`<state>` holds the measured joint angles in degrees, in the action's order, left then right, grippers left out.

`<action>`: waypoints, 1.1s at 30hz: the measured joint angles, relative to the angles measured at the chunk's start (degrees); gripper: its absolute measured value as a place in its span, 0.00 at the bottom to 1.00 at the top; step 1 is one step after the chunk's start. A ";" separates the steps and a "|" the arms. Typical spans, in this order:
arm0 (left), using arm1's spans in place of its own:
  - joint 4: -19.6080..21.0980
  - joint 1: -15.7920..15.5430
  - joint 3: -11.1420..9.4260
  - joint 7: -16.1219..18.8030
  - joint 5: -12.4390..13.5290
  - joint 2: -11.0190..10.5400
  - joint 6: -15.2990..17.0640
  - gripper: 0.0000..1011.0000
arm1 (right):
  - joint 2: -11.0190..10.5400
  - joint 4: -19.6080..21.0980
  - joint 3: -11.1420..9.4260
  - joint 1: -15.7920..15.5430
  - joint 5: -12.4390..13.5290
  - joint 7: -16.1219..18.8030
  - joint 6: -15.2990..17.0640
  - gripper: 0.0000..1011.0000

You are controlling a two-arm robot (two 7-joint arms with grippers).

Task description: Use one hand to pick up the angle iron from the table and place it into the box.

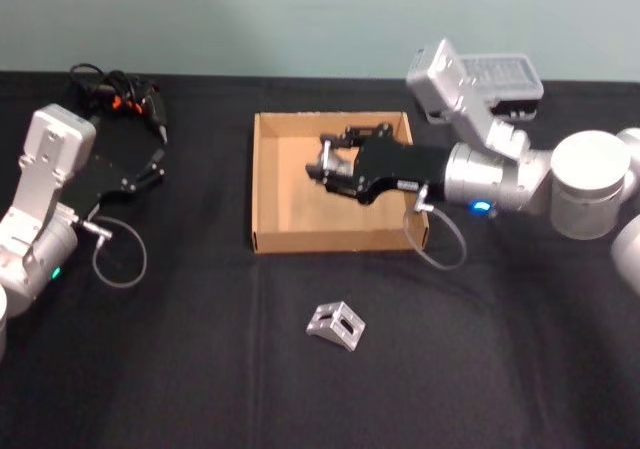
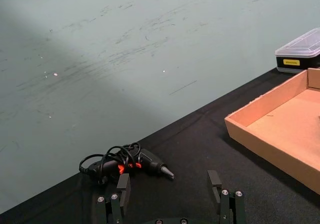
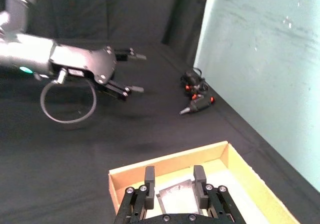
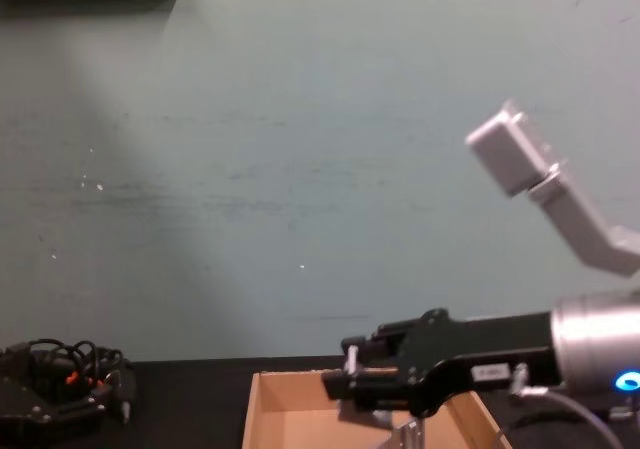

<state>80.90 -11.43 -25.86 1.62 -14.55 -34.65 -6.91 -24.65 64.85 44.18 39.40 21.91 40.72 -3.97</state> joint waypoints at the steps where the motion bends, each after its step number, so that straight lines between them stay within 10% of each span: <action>1: 0.00 0.01 0.00 0.00 0.00 0.00 0.00 0.99 | 0.49 -0.63 0.13 0.12 -0.33 -0.21 -0.04 0.47; 23: 0.00 0.00 0.00 0.00 0.00 0.00 0.00 0.99 | 5.25 -8.40 0.70 0.90 -6.89 -2.57 0.07 0.48; 33: 0.00 0.00 0.00 0.00 0.00 0.00 0.00 0.99 | 5.18 -6.93 -1.05 -0.19 -7.35 -2.58 0.55 0.80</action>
<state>80.90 -11.43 -25.86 1.62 -14.55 -34.64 -6.91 -19.47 57.92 43.13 39.21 14.56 38.14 -3.42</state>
